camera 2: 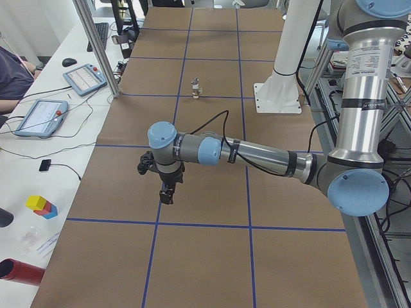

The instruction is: Assemble PPR valve and pipe with both arms

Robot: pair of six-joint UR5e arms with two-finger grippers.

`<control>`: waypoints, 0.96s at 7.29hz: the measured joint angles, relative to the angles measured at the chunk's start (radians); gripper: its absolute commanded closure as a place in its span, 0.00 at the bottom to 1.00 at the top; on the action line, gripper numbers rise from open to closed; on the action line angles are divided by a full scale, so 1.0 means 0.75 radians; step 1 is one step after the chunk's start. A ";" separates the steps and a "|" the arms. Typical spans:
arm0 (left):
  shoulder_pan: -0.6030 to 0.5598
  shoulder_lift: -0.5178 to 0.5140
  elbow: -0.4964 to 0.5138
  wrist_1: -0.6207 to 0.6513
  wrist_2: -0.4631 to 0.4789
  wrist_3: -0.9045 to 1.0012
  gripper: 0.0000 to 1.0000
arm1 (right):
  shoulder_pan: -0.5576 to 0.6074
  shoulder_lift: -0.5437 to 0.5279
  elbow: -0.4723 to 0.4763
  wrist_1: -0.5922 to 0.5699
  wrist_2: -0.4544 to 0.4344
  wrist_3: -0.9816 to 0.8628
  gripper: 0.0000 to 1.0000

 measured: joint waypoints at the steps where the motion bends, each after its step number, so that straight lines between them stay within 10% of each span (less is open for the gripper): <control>1: -0.003 0.008 0.004 -0.001 0.000 -0.005 0.01 | 0.027 -0.048 -0.069 0.144 0.003 -0.011 0.01; 7: -0.095 0.020 0.128 -0.006 -0.010 0.036 0.00 | 0.046 -0.157 -0.091 0.394 -0.023 0.006 0.01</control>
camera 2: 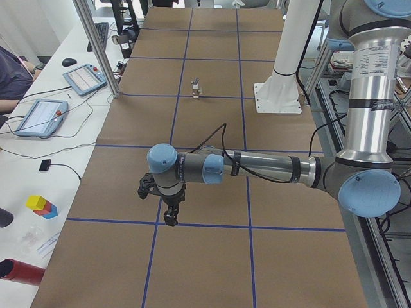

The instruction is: Assemble PPR valve and pipe with both arms

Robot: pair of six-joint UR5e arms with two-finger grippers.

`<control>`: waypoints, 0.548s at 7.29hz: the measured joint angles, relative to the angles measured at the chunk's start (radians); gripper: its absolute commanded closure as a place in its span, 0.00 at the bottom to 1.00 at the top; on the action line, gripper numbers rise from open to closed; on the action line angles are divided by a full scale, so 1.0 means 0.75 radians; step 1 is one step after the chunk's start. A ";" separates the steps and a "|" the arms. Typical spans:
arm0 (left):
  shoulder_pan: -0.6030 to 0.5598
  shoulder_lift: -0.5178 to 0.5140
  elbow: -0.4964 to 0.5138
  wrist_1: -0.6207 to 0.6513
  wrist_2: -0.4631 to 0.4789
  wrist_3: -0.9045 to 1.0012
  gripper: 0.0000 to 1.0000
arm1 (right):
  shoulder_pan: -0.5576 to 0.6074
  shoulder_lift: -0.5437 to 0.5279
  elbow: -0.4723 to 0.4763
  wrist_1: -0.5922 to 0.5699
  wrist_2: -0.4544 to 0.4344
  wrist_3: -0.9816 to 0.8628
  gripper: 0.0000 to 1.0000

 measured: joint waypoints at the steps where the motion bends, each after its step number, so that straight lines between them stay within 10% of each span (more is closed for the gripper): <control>1: -0.001 0.003 0.001 0.000 -0.001 0.001 0.01 | 0.000 -0.004 0.039 0.001 0.000 0.044 0.01; 4: -0.001 0.008 -0.014 0.001 -0.003 0.001 0.01 | -0.001 -0.070 0.186 0.001 0.005 0.127 0.01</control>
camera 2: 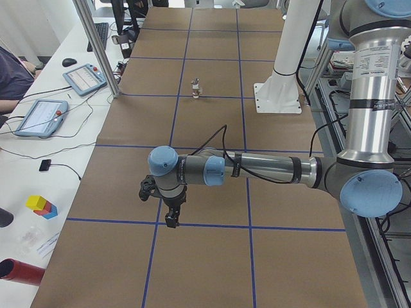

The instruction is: Assemble PPR valve and pipe with both arms

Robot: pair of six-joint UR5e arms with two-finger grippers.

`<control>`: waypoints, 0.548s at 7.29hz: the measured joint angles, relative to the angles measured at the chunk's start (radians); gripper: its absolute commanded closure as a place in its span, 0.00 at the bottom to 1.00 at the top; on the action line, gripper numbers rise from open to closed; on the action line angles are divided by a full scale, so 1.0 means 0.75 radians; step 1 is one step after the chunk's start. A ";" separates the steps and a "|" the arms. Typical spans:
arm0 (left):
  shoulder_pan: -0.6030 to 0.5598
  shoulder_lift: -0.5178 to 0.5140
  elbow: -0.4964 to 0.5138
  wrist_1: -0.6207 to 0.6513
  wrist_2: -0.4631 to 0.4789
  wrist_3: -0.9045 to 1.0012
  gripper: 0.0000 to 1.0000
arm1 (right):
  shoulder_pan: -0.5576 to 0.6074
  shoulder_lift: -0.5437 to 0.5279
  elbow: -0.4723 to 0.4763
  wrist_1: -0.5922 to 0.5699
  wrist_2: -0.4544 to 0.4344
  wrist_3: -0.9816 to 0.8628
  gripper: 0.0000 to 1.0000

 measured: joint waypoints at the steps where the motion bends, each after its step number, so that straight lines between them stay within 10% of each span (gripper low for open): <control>1: 0.000 0.000 -0.007 0.000 0.000 -0.001 0.00 | -0.001 -0.028 0.048 0.000 0.003 0.026 0.01; 4: 0.000 0.001 -0.019 0.004 0.000 -0.003 0.00 | -0.022 -0.053 0.126 -0.002 0.008 0.100 0.01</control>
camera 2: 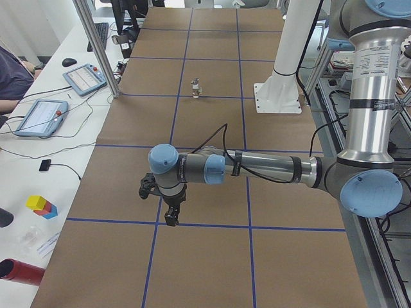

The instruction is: Assemble PPR valve and pipe with both arms

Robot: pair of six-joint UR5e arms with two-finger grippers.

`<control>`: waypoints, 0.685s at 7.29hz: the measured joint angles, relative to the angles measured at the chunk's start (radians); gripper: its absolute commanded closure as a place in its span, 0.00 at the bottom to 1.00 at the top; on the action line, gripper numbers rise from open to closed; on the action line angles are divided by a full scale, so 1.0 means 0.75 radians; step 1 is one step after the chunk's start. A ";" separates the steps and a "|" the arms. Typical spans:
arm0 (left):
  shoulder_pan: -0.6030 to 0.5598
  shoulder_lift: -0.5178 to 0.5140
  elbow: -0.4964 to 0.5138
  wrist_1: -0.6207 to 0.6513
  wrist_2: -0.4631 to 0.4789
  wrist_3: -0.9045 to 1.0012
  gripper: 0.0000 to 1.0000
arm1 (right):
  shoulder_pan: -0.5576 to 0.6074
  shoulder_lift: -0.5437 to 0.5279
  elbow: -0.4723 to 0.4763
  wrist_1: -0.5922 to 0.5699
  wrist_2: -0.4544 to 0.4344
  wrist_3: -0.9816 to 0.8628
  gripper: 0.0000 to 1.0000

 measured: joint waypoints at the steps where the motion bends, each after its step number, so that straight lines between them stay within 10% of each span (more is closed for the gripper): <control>1: 0.000 0.000 0.000 0.000 0.000 0.000 0.01 | -0.004 0.000 0.005 0.000 0.000 0.004 0.01; 5: -0.001 0.017 0.010 0.001 0.002 0.003 0.01 | -0.018 0.006 0.008 0.000 0.002 0.005 0.01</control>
